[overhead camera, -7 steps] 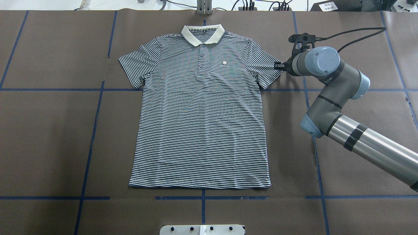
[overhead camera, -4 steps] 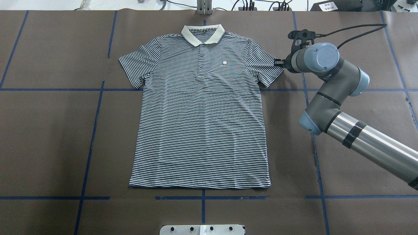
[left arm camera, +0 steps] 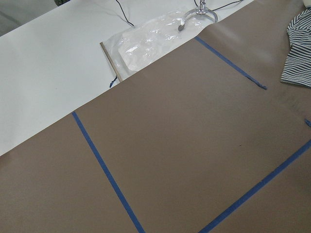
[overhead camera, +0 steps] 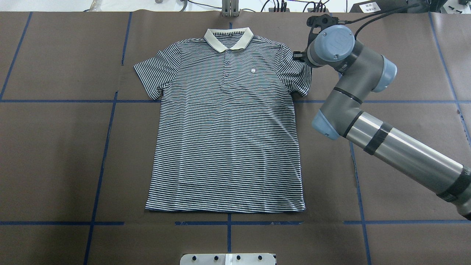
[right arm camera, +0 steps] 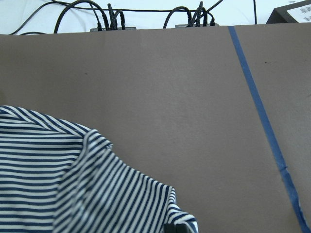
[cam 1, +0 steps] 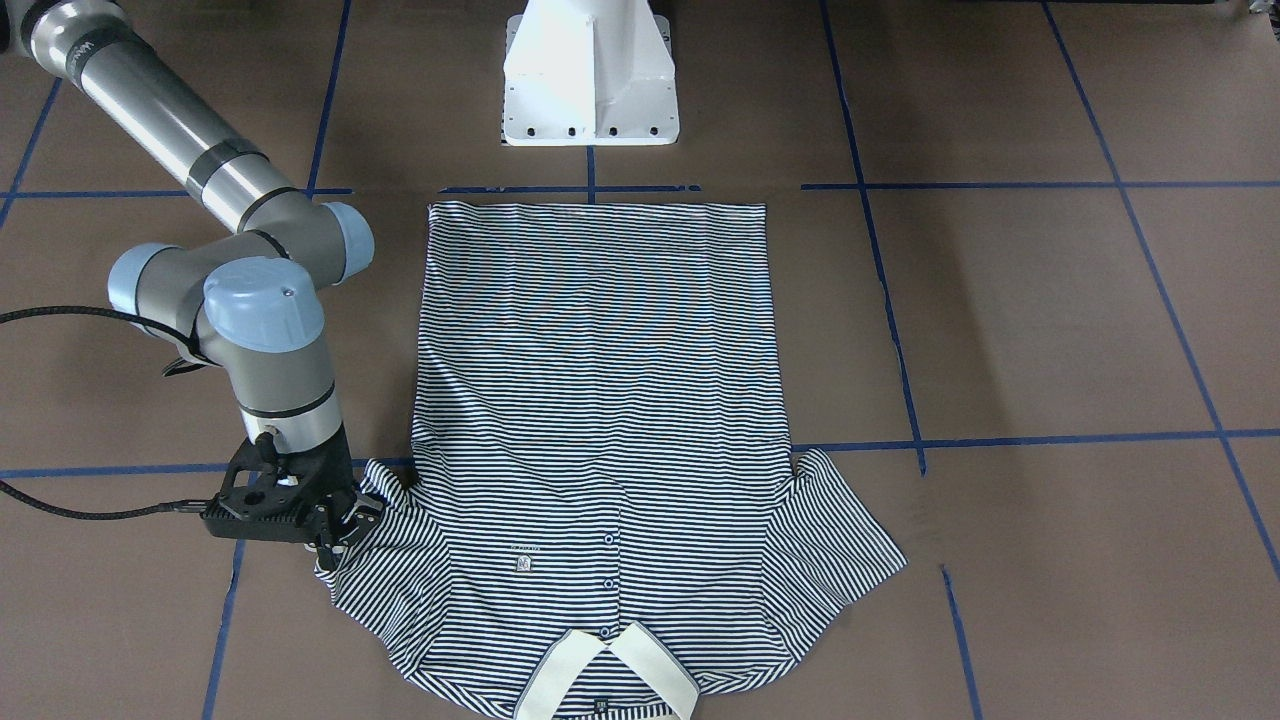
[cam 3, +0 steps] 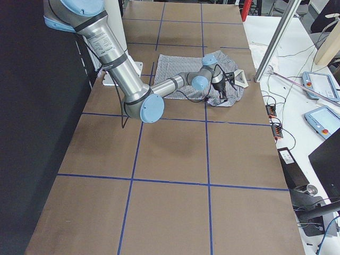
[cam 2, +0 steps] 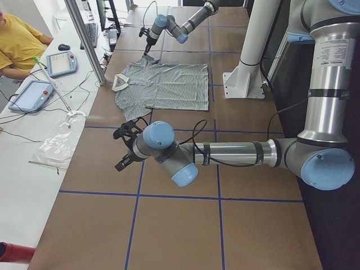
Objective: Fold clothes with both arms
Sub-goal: 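Fold the sleeve with the right gripper inward across the shirt body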
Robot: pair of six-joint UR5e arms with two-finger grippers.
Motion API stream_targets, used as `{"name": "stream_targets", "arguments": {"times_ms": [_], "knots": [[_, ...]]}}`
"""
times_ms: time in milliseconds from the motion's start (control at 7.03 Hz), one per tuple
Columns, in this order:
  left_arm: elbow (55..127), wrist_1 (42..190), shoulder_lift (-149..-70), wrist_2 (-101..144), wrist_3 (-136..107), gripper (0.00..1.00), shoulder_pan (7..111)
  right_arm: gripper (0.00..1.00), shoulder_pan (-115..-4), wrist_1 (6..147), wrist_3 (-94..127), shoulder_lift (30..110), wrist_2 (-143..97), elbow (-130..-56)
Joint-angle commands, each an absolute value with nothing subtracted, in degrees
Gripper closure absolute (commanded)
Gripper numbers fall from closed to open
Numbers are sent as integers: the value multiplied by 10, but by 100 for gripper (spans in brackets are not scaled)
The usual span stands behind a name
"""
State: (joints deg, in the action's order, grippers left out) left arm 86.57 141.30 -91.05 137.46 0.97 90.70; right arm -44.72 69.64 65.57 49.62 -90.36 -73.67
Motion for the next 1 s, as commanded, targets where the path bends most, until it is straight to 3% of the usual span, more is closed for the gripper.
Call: {"name": "stream_targets", "arguments": {"times_ms": [0,284,711,853], "knots": [[865,1413,-911,1375,10,0,906,100,-391,815,772,413,-821,-733],[865,1413,-911,1375,9,0,904,100,-367,813,818,351,-790,-656],[865,1413,-911,1375,9,0,904,100,-367,811,823,302,-783,-602],[865,1413,-911,1375,10,0,904,35,-367,810,835,281,-777,-575]]}}
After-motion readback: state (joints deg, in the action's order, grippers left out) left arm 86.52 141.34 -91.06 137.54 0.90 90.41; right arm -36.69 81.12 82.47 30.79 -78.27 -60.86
